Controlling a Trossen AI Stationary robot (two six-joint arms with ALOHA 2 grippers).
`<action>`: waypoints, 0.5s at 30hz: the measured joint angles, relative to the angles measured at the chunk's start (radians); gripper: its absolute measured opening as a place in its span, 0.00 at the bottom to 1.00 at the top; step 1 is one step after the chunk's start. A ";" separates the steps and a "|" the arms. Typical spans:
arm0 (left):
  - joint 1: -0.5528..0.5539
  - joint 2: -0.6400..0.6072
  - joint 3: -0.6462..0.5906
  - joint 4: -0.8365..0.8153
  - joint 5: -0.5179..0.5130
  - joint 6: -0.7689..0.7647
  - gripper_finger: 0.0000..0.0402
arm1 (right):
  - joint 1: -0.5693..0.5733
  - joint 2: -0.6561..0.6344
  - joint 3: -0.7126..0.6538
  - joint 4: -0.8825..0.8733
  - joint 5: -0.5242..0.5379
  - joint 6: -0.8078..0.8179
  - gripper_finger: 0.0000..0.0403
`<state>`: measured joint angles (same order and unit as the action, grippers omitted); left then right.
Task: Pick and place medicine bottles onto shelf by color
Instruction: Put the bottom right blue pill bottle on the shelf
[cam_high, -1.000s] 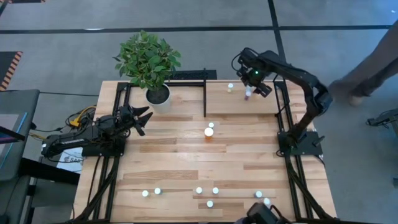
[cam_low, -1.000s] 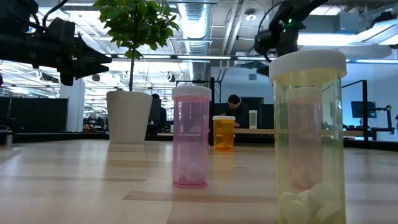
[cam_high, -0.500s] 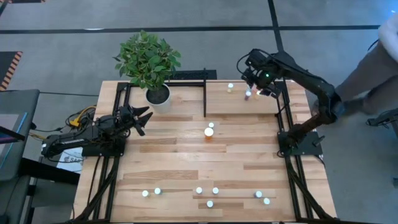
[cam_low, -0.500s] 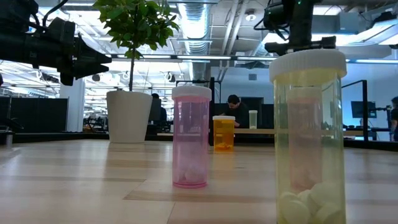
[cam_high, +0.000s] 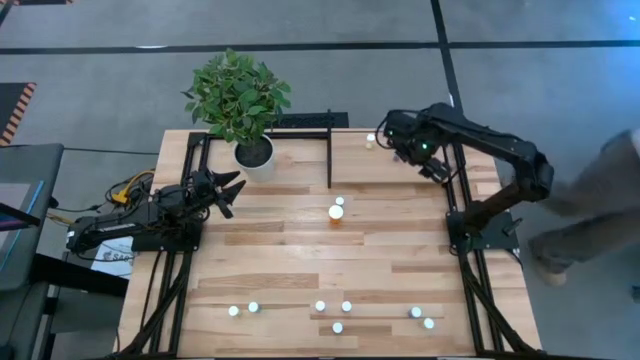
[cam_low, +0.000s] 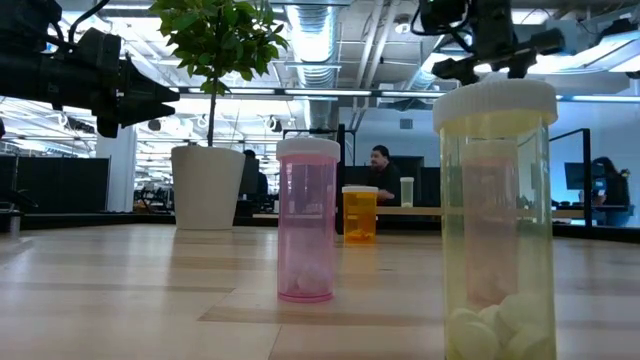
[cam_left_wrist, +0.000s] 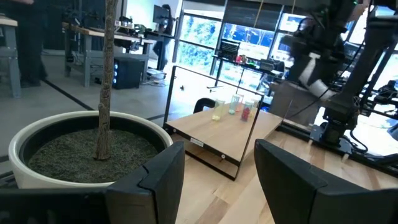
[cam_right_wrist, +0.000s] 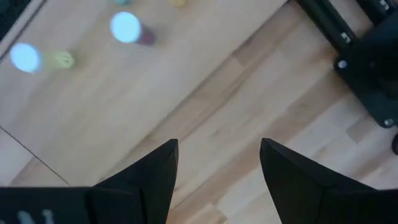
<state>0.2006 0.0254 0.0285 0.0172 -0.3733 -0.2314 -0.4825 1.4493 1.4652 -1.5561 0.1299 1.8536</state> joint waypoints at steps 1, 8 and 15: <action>0.000 0.000 0.000 0.000 0.000 0.000 0.45 | 0.015 -0.016 -0.022 0.006 0.000 0.003 0.62; 0.000 0.000 0.000 0.000 0.000 0.000 0.45 | 0.147 -0.167 -0.251 0.063 -0.131 0.059 0.62; 0.000 0.000 0.000 0.000 0.000 0.000 0.45 | 0.471 -0.327 -0.482 0.228 -0.338 0.273 0.62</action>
<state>0.2008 0.0255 0.0284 0.0173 -0.3729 -0.2311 -0.0118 1.1225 0.9828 -1.3283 -0.2077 2.1266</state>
